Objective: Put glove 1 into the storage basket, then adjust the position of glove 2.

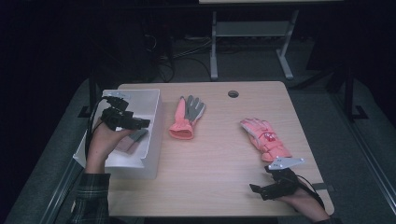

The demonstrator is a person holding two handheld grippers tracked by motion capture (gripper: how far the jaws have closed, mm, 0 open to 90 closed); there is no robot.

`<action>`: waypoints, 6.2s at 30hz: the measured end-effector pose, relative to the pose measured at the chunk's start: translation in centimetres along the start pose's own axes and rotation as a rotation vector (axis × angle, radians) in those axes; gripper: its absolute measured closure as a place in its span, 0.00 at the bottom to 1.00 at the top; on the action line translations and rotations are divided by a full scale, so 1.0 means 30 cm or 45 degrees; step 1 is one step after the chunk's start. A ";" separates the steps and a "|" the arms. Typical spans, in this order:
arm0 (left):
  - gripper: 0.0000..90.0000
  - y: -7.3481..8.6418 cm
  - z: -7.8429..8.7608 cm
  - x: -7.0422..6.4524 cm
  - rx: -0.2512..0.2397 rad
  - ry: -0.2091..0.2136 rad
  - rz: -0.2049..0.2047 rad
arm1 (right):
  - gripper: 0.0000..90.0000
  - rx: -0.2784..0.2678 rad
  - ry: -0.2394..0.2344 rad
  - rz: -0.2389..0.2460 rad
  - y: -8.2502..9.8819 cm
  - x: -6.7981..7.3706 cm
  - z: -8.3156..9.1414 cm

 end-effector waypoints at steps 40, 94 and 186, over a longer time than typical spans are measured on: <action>0.56 -0.153 -0.259 -0.513 -0.024 0.192 -0.245 | 0.06 -0.017 -0.005 -0.007 0.002 0.002 0.011; 1.00 -0.123 -0.595 -0.493 0.163 0.057 -0.180 | 0.06 -0.014 -0.034 0.000 0.003 0.012 0.007; 0.17 0.345 -0.169 -0.571 -0.067 0.428 -0.429 | 0.57 -0.118 0.067 -0.038 -0.188 -0.094 0.099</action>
Point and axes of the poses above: each handheld gripper's, and its own axes: z roughly backward along the jaws, y roughly out of its underside, x roughly to its left, the point moved 4 cm from there along -z, roughly forward along the jaws, and after that the axes turned 11 degrees about -y, right-handed, at the moved point
